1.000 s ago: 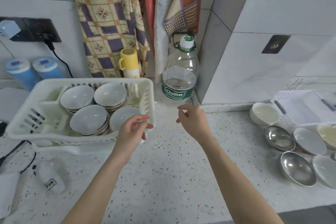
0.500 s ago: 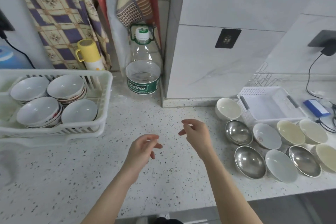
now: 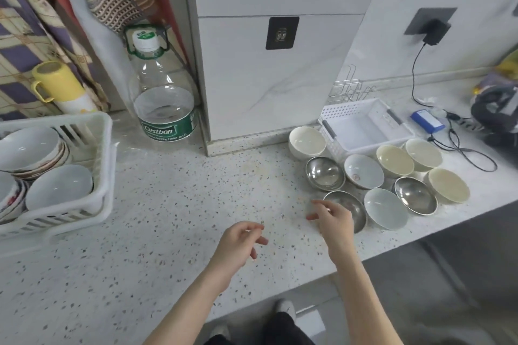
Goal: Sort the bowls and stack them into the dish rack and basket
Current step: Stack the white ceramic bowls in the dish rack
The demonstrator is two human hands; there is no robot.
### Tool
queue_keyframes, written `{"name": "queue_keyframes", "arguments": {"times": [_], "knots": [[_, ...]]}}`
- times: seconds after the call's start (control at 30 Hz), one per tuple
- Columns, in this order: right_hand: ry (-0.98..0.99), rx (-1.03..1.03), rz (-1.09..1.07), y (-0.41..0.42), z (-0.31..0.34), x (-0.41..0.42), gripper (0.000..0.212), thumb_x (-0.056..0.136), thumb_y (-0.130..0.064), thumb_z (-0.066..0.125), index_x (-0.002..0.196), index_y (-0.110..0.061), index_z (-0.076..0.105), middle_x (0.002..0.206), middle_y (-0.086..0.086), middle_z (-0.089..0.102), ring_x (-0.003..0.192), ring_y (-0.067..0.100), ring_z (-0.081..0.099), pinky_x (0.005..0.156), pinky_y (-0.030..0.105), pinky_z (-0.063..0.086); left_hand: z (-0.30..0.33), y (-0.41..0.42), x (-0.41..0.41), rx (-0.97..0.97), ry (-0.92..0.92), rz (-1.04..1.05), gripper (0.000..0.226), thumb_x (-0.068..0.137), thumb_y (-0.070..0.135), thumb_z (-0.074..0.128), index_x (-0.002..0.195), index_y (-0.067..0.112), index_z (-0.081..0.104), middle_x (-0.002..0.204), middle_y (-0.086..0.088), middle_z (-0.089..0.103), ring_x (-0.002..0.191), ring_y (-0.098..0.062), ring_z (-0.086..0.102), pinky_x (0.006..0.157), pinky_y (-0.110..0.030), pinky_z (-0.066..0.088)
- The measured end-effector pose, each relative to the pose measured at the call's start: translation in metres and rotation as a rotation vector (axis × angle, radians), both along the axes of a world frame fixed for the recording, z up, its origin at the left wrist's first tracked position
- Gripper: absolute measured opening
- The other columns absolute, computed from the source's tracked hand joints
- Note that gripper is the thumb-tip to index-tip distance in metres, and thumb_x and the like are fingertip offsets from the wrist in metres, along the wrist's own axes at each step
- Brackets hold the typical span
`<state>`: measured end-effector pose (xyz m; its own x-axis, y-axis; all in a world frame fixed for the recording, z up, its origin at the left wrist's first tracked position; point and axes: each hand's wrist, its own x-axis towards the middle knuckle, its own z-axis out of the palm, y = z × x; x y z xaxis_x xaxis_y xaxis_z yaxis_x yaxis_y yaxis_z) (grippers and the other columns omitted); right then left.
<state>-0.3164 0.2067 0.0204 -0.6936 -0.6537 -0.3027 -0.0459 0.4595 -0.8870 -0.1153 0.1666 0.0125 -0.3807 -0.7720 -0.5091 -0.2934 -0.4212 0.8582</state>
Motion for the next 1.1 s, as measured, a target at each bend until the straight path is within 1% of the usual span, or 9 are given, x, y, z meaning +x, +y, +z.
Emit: {"name": "queue_keyframes", "arguments": {"times": [0.1, 0.17, 0.33, 0.43, 0.53, 0.63, 0.73, 0.9, 1.1], "knots": [[0.011, -0.018, -0.11, 0.015, -0.004, -0.046, 0.021, 0.094, -0.011, 0.053, 0.103, -0.012, 0.072, 0.07, 0.0, 0.073, 0.068, 0.006, 0.066, 0.064, 0.023, 0.046, -0.002, 0.001, -0.036, -0.013, -0.025, -0.051, 0.015, 0.098, 0.032, 0.055, 0.105, 0.027, 0.066, 0.082, 0.017, 0.075, 0.052, 0.001, 0.056, 0.048, -0.012, 0.039], [0.03, -0.02, -0.151, 0.023, -0.009, -0.08, 0.019, 0.094, -0.01, 0.053, 0.1, -0.013, 0.071, 0.07, -0.001, 0.072, 0.061, -0.002, 0.063, 0.06, 0.022, 0.043, -0.004, 0.001, -0.065, -0.019, -0.026, -0.059, 0.016, 0.097, 0.035, 0.056, 0.104, 0.027, 0.067, 0.083, 0.017, 0.075, 0.053, 0.001, 0.055, 0.049, -0.011, 0.039], [0.092, 0.043, -0.121, 0.024, -0.014, -0.174, 0.021, 0.093, -0.013, 0.05, 0.096, -0.023, 0.068, 0.064, -0.009, 0.072, 0.073, 0.014, 0.058, 0.062, 0.028, 0.043, -0.015, 0.013, -0.158, 0.007, -0.043, -0.065, 0.018, 0.094, 0.031, 0.057, 0.095, 0.018, 0.069, 0.076, 0.01, 0.077, 0.044, -0.002, 0.048, 0.041, -0.012, 0.035], [0.131, 0.123, -0.067, 0.017, -0.017, -0.229, 0.018, 0.09, -0.014, 0.05, 0.094, -0.024, 0.066, 0.07, -0.01, 0.073, 0.083, 0.02, 0.057, 0.073, 0.034, 0.046, -0.027, 0.032, -0.216, 0.11, -0.128, -0.225, 0.025, 0.092, 0.036, 0.054, 0.098, 0.015, 0.066, 0.074, 0.007, 0.077, 0.042, -0.004, 0.044, 0.039, -0.015, 0.03], [0.184, 0.204, 0.023, 0.008, -0.021, -0.267, 0.019, 0.084, -0.011, 0.05, 0.074, -0.01, 0.066, 0.064, -0.002, 0.065, 0.067, 0.022, 0.049, 0.062, 0.031, 0.04, -0.04, 0.053, -0.264, 0.256, -0.145, -0.3, 0.027, 0.092, 0.039, 0.051, 0.104, 0.016, 0.06, 0.08, 0.006, 0.077, 0.043, -0.004, 0.046, 0.04, -0.017, 0.028], [0.228, 0.281, 0.158, -0.005, -0.023, -0.288, 0.019, 0.079, -0.007, 0.047, 0.06, -0.002, 0.05, 0.059, 0.012, 0.044, 0.06, 0.024, 0.034, 0.057, 0.031, 0.028, -0.052, 0.063, -0.3, 0.414, -0.042, -0.125, 0.031, 0.099, 0.038, 0.051, 0.122, 0.016, 0.051, 0.102, -0.004, 0.074, 0.044, -0.006, 0.047, 0.038, -0.017, 0.027], [0.199, 0.28, 0.268, -0.016, -0.026, -0.3, 0.027, 0.078, -0.005, 0.047, 0.051, -0.006, 0.043, 0.046, 0.002, 0.043, 0.055, 0.022, 0.035, 0.058, 0.031, 0.028, -0.064, 0.067, -0.323, 0.484, 0.03, 0.07, 0.029, 0.101, 0.034, 0.052, 0.119, 0.011, 0.049, 0.109, -0.007, 0.071, 0.043, -0.007, 0.05, 0.039, -0.018, 0.03], [0.18, 0.341, 0.379, -0.031, -0.03, -0.311, 0.024, 0.081, -0.009, 0.052, 0.067, 0.009, 0.061, 0.046, 0.006, 0.052, 0.049, 0.019, 0.042, 0.053, 0.028, 0.031, -0.069, 0.068, -0.34, 0.497, 0.042, 0.192, 0.014, 0.098, 0.023, 0.049, 0.108, 0.016, 0.055, 0.107, -0.006, 0.072, 0.042, -0.006, 0.051, 0.042, -0.018, 0.035], [0.149, 0.334, 0.444, -0.044, -0.033, -0.322, 0.026, 0.08, -0.007, 0.05, 0.056, -0.002, 0.056, 0.037, 0.002, 0.047, 0.031, 0.009, 0.029, 0.043, 0.022, 0.025, -0.061, 0.066, -0.336, 0.467, -0.013, 0.206, 0.024, 0.095, 0.009, 0.046, 0.116, 0.003, 0.056, 0.088, -0.013, 0.077, 0.04, -0.007, 0.044, 0.038, -0.019, 0.032]]}}
